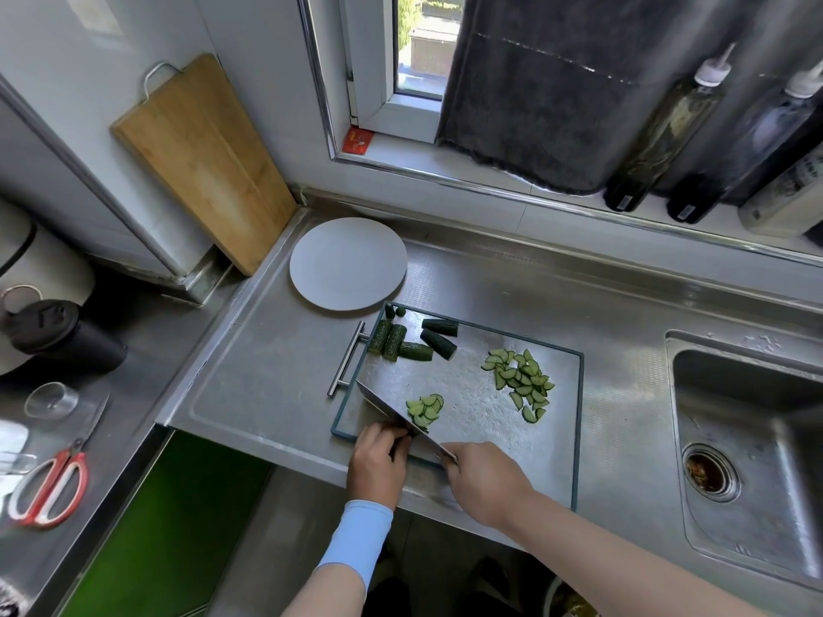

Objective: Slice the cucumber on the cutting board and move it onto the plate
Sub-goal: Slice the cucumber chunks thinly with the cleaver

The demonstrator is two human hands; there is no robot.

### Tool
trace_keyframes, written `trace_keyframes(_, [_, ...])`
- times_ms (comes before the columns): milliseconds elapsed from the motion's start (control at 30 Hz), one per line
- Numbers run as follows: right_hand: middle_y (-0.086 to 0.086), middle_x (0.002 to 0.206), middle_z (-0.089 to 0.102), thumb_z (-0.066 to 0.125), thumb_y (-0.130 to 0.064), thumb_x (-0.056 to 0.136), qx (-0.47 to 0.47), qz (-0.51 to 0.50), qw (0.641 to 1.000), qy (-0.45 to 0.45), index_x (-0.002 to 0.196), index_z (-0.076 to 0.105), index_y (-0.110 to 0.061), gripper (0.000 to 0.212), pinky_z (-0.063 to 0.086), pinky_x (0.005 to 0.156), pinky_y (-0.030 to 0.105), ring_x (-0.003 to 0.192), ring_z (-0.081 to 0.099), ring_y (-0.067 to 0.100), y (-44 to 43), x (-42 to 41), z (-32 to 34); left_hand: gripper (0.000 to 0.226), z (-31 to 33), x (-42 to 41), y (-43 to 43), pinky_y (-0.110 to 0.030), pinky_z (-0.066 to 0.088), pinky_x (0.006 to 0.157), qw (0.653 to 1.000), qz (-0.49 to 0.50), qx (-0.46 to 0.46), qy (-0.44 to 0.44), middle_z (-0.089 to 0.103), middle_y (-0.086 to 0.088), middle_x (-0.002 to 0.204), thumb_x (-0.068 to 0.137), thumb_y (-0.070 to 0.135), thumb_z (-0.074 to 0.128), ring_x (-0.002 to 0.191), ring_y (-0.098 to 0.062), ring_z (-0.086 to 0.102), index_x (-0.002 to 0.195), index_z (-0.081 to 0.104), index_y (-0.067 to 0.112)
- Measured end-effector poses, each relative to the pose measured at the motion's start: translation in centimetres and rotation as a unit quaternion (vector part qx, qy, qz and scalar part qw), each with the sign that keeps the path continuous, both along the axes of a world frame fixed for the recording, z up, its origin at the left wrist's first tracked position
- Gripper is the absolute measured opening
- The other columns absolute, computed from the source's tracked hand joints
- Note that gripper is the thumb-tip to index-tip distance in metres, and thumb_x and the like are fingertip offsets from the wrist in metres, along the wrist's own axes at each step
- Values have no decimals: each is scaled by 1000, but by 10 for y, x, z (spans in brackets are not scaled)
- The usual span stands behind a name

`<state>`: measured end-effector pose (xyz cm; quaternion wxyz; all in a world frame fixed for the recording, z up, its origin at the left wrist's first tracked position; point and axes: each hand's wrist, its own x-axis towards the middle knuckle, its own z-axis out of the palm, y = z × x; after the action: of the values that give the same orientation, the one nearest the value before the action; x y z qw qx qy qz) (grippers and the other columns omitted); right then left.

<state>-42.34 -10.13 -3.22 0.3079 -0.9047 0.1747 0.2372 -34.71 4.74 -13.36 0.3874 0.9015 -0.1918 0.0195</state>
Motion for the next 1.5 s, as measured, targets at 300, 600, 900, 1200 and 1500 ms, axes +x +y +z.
trace_keyframes(300, [-6,61,49,40,-28,103,6,-7,1000,-20,70,43,-32,34,33,54,28,55,42,12,-1,-10,6,12,5,-2,-1,-24,51,81,1000,9,-9,-4,66,-1,86,74,5,79,84,-18,61,84,74,10])
trace_keyframes(600, [-6,64,51,39,-29,103,3,-9,1000,-17,80,52,-27,27,36,56,28,57,45,12,0,-10,5,12,8,-2,-1,-24,51,82,1000,11,-6,1,66,0,87,75,6,78,85,-16,60,85,74,12])
trace_keyframes(900, [-5,63,50,38,-27,102,-11,-3,1000,-9,70,43,-28,33,34,54,30,58,45,15,3,-4,7,15,6,-2,-1,-22,48,82,1000,13,-12,-6,67,0,86,73,3,79,83,-16,60,84,74,12])
trace_keyframes(1200, [-4,63,50,38,-26,100,-12,-11,1000,-2,69,43,-26,31,35,54,33,57,45,16,5,4,-1,15,3,0,-2,-17,45,80,1000,18,-11,2,67,2,85,73,3,80,83,-14,59,83,75,12])
trace_keyframes(1500, [-4,73,55,40,-24,99,-5,-8,1000,3,80,49,-33,24,31,51,26,69,50,20,9,17,-10,12,-1,2,0,-23,49,75,1000,5,2,3,64,1,85,75,4,79,82,-15,59,83,73,12])
